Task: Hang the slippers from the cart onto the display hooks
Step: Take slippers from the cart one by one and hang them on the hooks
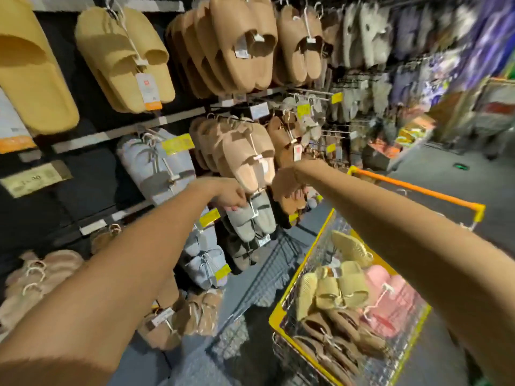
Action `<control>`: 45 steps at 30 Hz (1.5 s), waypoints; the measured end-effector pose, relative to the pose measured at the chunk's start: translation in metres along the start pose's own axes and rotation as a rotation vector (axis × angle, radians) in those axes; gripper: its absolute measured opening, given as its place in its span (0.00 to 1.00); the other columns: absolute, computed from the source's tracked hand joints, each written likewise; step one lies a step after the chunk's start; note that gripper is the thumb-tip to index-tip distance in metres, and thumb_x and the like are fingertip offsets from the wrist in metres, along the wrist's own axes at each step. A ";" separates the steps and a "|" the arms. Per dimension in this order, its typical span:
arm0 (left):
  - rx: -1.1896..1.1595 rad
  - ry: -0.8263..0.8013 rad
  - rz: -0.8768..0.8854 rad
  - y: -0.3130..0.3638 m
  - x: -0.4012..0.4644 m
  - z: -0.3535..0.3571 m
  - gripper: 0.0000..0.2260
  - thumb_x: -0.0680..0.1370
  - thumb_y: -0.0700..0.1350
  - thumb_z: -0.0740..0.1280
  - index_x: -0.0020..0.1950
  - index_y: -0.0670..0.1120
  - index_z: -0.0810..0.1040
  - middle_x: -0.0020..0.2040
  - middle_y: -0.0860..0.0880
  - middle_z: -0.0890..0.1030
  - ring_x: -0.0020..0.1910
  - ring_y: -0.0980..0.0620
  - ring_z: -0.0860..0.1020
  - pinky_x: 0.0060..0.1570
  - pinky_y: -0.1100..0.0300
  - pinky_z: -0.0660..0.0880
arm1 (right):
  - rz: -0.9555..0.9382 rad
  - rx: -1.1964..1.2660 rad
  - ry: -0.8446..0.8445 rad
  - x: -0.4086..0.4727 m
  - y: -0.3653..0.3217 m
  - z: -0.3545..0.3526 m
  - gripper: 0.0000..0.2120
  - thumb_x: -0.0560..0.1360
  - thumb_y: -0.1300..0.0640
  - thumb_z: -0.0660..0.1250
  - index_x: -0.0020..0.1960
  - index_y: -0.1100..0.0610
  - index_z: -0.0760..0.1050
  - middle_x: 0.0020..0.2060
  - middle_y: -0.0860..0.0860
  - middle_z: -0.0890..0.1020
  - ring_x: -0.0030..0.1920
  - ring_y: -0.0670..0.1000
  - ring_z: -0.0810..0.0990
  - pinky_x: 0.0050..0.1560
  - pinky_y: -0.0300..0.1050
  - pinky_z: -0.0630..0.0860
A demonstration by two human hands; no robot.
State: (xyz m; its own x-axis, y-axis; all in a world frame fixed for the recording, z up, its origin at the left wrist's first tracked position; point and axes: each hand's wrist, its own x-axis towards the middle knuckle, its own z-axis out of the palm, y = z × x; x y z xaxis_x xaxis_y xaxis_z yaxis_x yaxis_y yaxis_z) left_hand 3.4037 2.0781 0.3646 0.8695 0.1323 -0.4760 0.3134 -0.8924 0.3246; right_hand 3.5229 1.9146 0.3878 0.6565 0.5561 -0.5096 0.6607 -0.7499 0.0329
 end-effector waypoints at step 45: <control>0.028 -0.492 0.148 0.089 0.258 0.363 0.10 0.79 0.44 0.57 0.46 0.42 0.75 0.42 0.44 0.76 0.37 0.47 0.69 0.36 0.52 0.65 | 0.304 0.483 -0.245 0.116 0.151 0.427 0.17 0.75 0.42 0.59 0.45 0.56 0.75 0.41 0.56 0.79 0.43 0.60 0.79 0.46 0.50 0.80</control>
State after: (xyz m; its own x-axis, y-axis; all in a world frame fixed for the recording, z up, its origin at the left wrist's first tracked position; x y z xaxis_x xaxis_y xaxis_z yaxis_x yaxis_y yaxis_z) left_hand 3.5177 1.8760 -0.0261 0.6190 -0.2090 -0.7570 0.1842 -0.8984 0.3986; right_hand 3.5435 1.7128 -0.0339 0.6489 0.2363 -0.7233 0.1801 -0.9713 -0.1557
